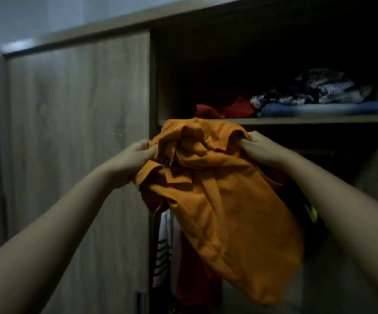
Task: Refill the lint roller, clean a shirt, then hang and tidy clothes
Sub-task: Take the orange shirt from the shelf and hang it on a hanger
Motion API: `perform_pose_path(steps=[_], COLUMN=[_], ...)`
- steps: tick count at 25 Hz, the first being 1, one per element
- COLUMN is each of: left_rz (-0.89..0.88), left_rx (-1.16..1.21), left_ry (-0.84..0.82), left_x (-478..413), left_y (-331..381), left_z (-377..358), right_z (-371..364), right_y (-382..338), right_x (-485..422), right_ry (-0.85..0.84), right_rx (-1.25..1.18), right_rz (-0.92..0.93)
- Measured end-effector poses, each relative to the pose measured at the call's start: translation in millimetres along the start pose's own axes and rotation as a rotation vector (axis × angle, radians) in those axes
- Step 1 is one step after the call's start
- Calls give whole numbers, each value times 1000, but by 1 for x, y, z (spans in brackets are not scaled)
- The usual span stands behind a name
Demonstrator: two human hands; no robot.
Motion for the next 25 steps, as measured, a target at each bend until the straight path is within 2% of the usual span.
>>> perform_pose_path(steps=[2,4,6,9,11,12,15,18,22,25], left_rz=[53,64,84,236,258,219,-19,-183,-264,-222], left_rx=[101,114,90,240,267,245,247,246,-85,-162], left_ry=[-47,-73,-182,-395,-462,-459,-309,-292,-186,-241], left_x=[19,37,53,74,80,81,82,92,97,88], left_y=[-34,-68,-95,-116,-113,-107,-74,-53,-56,-66], left_z=[-38,-79,-113,-143,-156,-162,-180,-201,-222,-222], right_z=[-4,-8,-11,-10,-6,-6,-18,-30,-27,-8], right_y=[23,42,57,72,78,79,81,90,101,117], right_x=[21,45,66,91,98,100,99,102,113,122], right_ry=[-30,-43,-44,-81,-111,-127,-206,-241,-249,-310], right_rx=[-4,-12,48,145,166,177,298,342,286,332], right_rz=[-95,-95,-109,-231,-284,-301,-333,-324,-323,-337])
Point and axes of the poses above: each hand's wrist, its own x-axis away from the middle knuckle, its own z-axis out of the back of the hand, y = z × x, the point moved 3 cm from there along -x, towards the middle knuckle, and after that the axes turned 15 degrees about -z, right-handed, at the moved point
